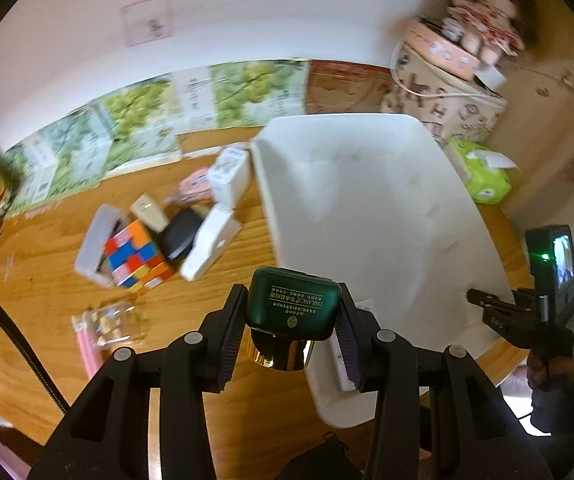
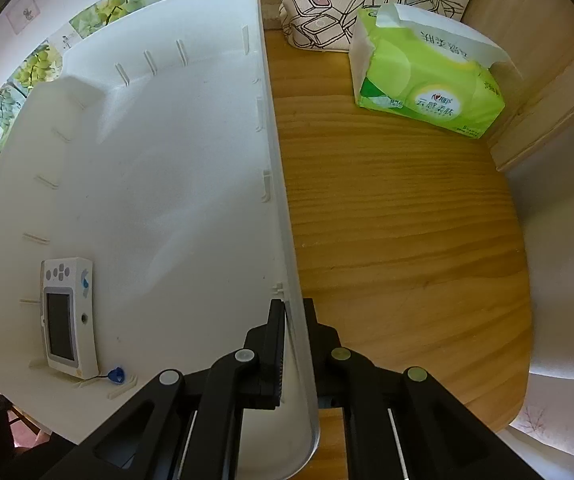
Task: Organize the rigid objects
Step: 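Carry the green bottle into the tray and release it with the left tool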
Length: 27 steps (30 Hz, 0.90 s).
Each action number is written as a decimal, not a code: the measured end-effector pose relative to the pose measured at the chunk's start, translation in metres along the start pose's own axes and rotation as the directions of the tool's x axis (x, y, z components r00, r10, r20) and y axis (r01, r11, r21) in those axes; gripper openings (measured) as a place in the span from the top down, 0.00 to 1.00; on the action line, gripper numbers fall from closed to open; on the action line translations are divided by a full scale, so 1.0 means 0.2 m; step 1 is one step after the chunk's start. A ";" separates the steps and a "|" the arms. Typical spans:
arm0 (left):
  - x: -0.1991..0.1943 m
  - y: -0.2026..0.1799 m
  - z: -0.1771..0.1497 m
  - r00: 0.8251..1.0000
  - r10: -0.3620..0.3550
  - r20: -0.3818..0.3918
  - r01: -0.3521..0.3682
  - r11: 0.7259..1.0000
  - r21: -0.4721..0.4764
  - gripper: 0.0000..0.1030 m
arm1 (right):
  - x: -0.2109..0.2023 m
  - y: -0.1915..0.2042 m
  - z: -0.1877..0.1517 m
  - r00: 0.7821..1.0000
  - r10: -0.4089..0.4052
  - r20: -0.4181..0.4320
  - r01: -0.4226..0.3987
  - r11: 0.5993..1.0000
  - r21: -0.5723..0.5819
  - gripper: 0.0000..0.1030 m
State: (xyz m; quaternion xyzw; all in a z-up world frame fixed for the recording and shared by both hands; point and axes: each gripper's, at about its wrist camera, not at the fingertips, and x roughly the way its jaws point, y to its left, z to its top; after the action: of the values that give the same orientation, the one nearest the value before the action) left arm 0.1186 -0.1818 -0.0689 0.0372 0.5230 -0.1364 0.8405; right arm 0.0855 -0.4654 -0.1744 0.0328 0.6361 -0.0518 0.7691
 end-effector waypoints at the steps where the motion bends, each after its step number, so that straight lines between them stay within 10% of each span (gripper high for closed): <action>1: 0.01 -0.02 0.01 1.000 -0.010 0.001 0.010 1.000 0.013 0.55 | 0.01 -0.01 0.00 1.000 0.001 -0.001 -0.001 1.000 -0.001 0.91; 27: 0.06 -0.36 -0.10 0.965 -0.260 0.045 0.249 0.954 0.169 0.54 | 0.04 0.09 0.00 0.999 -0.032 -0.014 0.032 0.999 -0.012 0.90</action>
State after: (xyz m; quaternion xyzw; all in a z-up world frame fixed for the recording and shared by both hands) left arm 0.0873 -0.2484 -0.0819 0.0331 0.4823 -0.2868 0.8271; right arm 0.0897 -0.4479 -0.1828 0.0183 0.6425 -0.0601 0.7637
